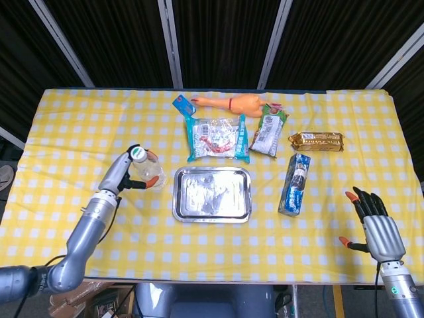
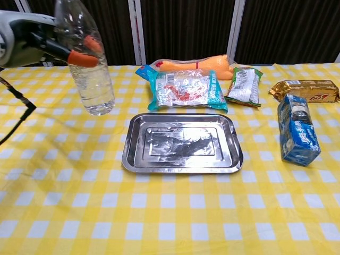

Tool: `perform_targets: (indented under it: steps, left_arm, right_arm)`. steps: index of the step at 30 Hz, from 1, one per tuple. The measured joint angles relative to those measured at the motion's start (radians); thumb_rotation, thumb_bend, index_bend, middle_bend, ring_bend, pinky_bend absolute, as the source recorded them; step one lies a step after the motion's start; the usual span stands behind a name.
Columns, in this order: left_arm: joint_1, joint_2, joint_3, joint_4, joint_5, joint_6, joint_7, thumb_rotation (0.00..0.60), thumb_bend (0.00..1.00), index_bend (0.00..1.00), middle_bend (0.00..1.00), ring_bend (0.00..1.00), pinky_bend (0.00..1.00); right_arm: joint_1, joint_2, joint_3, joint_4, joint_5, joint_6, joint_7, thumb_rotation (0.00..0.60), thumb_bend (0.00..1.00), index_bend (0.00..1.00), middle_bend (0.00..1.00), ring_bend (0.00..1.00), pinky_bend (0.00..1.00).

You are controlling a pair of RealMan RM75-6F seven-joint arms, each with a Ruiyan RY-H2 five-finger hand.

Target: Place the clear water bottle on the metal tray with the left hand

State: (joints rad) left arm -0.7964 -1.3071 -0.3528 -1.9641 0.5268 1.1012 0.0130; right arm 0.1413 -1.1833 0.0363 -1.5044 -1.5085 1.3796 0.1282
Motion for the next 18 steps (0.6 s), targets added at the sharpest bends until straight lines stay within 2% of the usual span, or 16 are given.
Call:
perform_targets:
  steps: [9, 18]
  left_arm:
    - [-0.098, -0.188, -0.014, 0.082, -0.073, 0.062, 0.106, 0.6, 0.54, 0.56, 0.51, 0.03, 0.08]
    - [-0.143, -0.316, -0.033, 0.187, -0.082, 0.066, 0.142, 0.6, 0.54, 0.57, 0.51, 0.03, 0.08]
  right_arm:
    - [0.0, 0.004, 0.003, 0.01, 0.008, -0.005, 0.026, 0.6, 0.05, 0.11, 0.0, 0.05, 0.0]
    - [0.002, 0.001, 0.004, 0.018, 0.01, -0.01, 0.029, 0.6, 0.05, 0.11, 0.0, 0.05, 0.0]
